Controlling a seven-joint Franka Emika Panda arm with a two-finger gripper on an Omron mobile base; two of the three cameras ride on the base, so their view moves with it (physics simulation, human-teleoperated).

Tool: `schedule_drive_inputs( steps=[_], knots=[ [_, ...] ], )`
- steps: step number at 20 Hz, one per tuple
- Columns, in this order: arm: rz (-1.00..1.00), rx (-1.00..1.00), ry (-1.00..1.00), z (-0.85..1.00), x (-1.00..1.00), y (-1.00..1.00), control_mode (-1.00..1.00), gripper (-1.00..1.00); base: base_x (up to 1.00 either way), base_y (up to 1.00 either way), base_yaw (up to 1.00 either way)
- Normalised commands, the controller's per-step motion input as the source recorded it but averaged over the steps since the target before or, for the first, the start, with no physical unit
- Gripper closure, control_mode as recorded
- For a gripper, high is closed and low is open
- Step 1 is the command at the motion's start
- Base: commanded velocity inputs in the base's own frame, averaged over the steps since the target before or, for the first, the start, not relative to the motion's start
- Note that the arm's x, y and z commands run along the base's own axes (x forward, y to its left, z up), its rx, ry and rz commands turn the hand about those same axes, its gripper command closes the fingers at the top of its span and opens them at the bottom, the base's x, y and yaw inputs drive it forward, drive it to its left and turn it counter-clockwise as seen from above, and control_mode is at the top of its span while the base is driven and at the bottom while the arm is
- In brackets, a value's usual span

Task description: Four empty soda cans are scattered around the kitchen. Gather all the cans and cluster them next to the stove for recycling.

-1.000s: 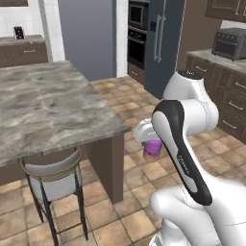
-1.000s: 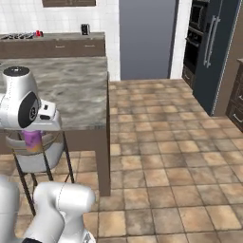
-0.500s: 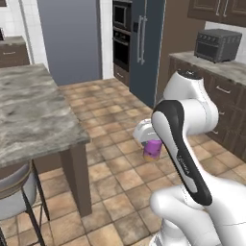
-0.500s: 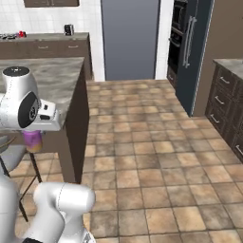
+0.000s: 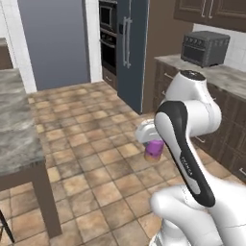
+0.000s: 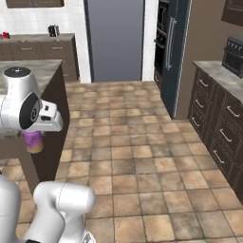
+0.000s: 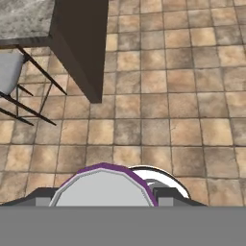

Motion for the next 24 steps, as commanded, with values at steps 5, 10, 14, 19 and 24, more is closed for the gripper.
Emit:
schedule_drive_inputs(
  steps=[5, 10, 14, 19, 24],
  knots=[
    [0.00, 0.00, 0.00, 0.00, 0.00, 0.00, 1.00, 1.00, 1.00, -0.06, 0.00],
    [0.00, 0.00, 0.00, 0.00, 0.00, 0.00, 1.00, 1.00, 1.00, 0.05, 0.01],
    [0.00, 0.00, 0.00, 0.00, 0.00, 0.00, 1.00, 1.00, 1.00, 0.07, 0.35],
    [0.00, 0.00, 0.00, 0.00, 0.00, 0.00, 1.00, 1.00, 1.00, -0.31, 0.59],
    [0.00, 0.00, 0.00, 0.00, 0.00, 0.00, 1.00, 1.00, 0.96, -0.95, 0.20]
  ],
)
